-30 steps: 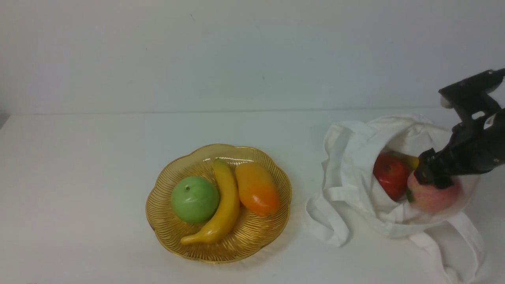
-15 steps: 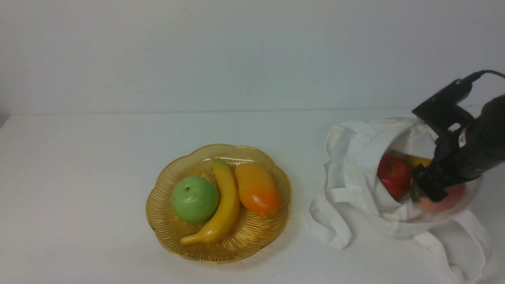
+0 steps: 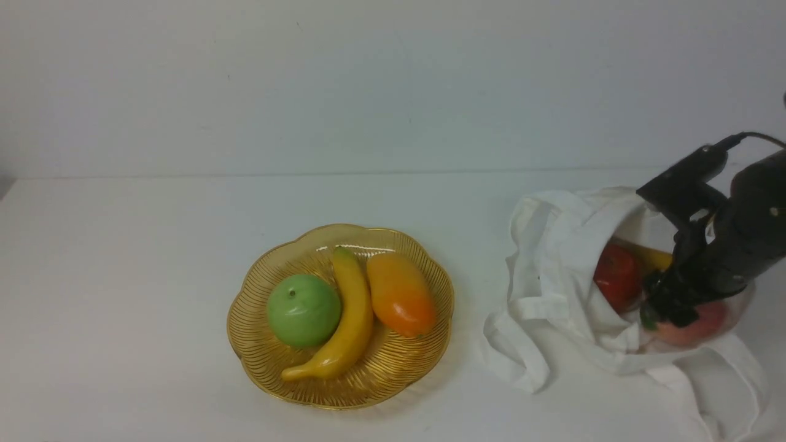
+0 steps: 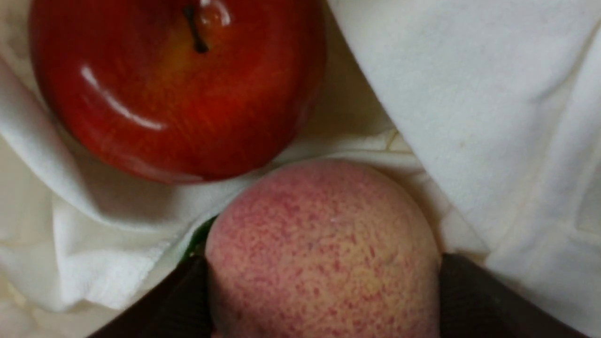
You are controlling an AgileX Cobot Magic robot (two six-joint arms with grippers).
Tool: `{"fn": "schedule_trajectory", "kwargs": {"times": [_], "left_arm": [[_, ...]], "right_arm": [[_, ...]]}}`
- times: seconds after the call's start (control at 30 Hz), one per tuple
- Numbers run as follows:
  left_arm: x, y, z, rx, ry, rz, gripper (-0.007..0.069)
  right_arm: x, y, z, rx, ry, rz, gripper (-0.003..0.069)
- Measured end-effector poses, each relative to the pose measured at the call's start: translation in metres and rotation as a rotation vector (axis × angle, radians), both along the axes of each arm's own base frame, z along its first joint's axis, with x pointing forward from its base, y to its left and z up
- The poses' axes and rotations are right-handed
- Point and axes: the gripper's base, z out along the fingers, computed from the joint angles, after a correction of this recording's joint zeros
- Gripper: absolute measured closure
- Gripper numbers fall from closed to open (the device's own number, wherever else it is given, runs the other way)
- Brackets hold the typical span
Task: Take the fruit out of the cloth bag on the white table and place them on a plate.
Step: 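Reach into the cloth bag and grasp the peach with the right gripper, then place the peach onto the plate with the right gripper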
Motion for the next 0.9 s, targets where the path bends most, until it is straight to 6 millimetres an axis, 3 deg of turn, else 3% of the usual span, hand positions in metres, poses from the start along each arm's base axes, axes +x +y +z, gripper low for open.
{"fn": "schedule_trajectory", "kwargs": {"times": [0.2,0.37,0.6,0.73,0.9], "left_arm": [[0.0,0.0,0.0,0.0,0.0,0.0,0.0632],[0.0,0.0,0.0,0.0,0.0,0.0,0.0632],[0.0,0.0,0.0,0.0,0.0,0.0,0.0632],[0.0,0.0,0.0,0.0,0.0,0.0,0.0632],[0.0,0.0,0.0,0.0,0.0,0.0,0.0632]], "right_arm": [[-0.008,0.0,0.017,0.034,-0.012,-0.032,0.0106],[-0.023,0.005,0.053,0.174,-0.099,-0.088,0.0106],[-0.036,0.016,0.082,0.349,-0.117,-0.114,0.0106],[-0.042,0.044,0.103,0.503,-0.126,0.019,0.0106],[-0.053,0.11,0.112,0.685,-0.149,0.282,0.0106]]}}
